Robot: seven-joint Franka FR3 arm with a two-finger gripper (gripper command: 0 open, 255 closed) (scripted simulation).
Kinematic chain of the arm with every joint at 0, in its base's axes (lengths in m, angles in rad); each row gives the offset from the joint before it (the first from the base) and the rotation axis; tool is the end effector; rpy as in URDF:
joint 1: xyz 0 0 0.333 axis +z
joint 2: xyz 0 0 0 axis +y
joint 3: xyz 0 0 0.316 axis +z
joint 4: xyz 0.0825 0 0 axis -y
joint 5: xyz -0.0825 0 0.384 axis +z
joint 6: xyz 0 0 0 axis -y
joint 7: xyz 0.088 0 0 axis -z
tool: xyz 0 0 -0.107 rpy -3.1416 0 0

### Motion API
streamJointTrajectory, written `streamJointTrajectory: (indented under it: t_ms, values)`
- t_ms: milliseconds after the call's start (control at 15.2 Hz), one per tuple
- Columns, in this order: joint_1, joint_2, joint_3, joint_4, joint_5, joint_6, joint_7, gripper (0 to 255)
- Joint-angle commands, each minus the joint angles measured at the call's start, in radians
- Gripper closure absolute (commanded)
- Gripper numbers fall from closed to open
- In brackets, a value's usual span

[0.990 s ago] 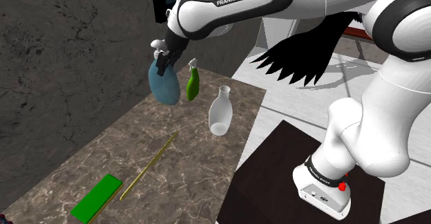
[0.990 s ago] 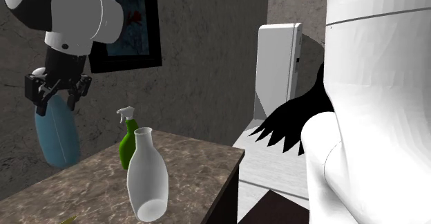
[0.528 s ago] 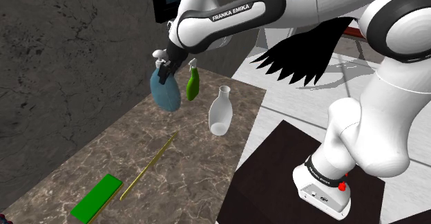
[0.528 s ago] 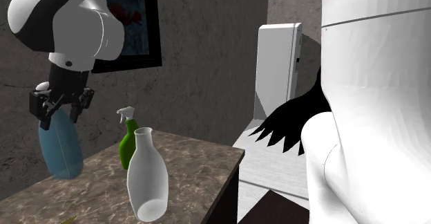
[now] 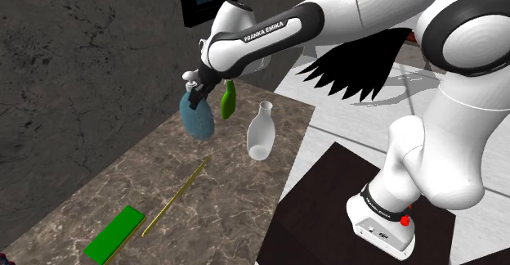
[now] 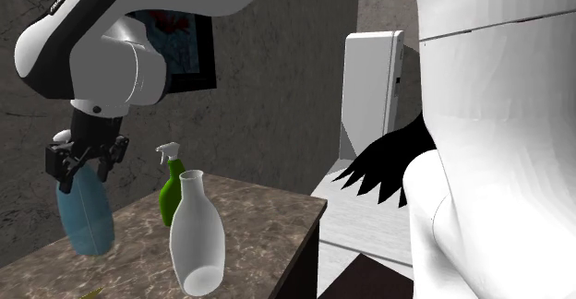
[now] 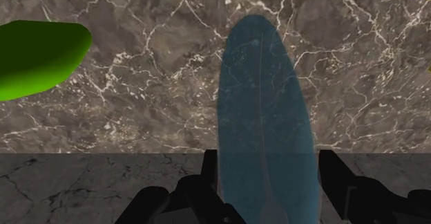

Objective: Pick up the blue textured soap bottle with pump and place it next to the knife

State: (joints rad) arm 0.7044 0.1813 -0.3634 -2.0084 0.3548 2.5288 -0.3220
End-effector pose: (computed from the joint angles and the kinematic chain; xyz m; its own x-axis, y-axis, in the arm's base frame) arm 0.5791 0.2104 0.4084 0.8536 0.3626 0.3740 0.4297 -0.8960 -0.1120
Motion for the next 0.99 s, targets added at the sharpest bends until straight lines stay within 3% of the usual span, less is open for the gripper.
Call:
streamJointTrajectory:
  t_ms: [0,528,924]
  values:
    - [-0.003,0.012,0.005,-0.012,0.016,0.023,-0.014,255]
    - [-0.020,0.073,0.032,-0.042,0.093,0.106,-0.080,255]
    - [-0.022,0.078,0.035,-0.044,0.098,0.111,-0.085,255]
